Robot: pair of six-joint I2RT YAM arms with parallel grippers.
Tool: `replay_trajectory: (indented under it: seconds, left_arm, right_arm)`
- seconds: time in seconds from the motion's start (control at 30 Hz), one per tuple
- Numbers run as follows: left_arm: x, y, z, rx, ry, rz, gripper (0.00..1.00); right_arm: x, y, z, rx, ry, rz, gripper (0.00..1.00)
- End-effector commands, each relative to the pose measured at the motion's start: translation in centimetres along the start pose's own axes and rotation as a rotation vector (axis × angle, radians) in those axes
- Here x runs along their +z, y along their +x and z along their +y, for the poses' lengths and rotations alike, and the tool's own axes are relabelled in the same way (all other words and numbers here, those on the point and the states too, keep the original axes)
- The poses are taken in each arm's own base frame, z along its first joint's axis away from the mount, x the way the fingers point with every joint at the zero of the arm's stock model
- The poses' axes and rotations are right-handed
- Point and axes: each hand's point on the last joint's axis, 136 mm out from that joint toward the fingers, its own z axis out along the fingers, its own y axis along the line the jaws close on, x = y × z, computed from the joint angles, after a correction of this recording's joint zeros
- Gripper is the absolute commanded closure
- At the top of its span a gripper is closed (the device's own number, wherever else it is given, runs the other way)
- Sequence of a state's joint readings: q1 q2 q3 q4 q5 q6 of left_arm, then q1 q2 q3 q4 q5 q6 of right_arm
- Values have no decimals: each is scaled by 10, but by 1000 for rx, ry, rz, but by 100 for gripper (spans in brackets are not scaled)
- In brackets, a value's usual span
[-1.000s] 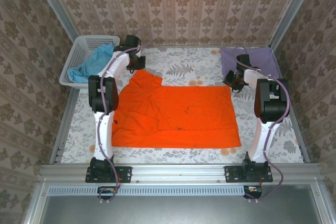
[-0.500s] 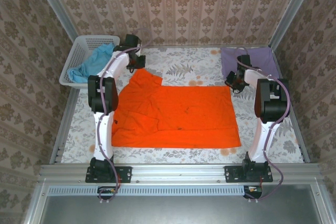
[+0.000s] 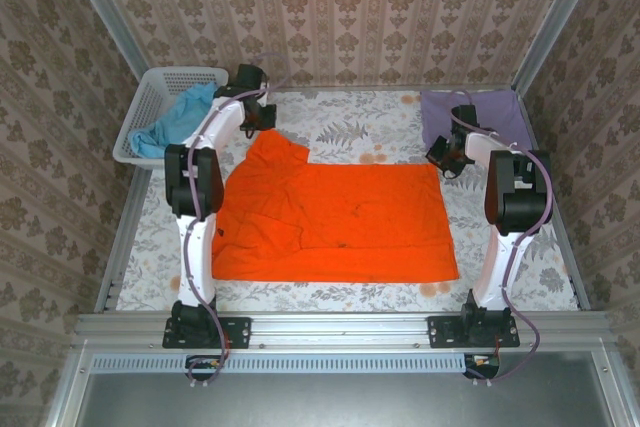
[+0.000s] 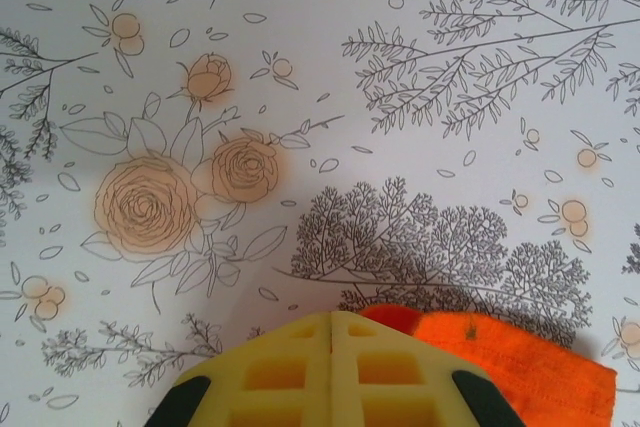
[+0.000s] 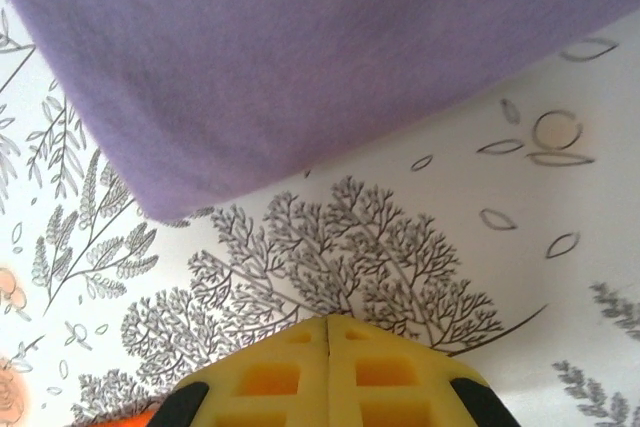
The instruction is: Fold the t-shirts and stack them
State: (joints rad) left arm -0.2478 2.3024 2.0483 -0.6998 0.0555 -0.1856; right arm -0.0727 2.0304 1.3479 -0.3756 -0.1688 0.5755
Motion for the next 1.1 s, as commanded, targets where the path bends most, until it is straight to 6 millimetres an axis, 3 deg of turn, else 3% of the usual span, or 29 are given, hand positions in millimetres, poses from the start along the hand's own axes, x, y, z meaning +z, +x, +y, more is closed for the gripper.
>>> replay_trajectory:
  seconds: [0.0,0.4,0.6,1.07]
  left_arm:
    - [-30,-18,-4,32,3,-77,100]
    - [-42,-11,-5,57,15,-104,100]
    - [-53,-4,-4,73,13,-122,100]
    - [-116,48,-1,82,10,-179,100]
  right_arm:
    - [-16,8,15,-1,-63,20,100]
    - [-41,4,22,-26,-105,-26,100]
    - [-53,11,20,-65,-109,-33,100]
    - [-93,44,3,-147,-128,-60,100]
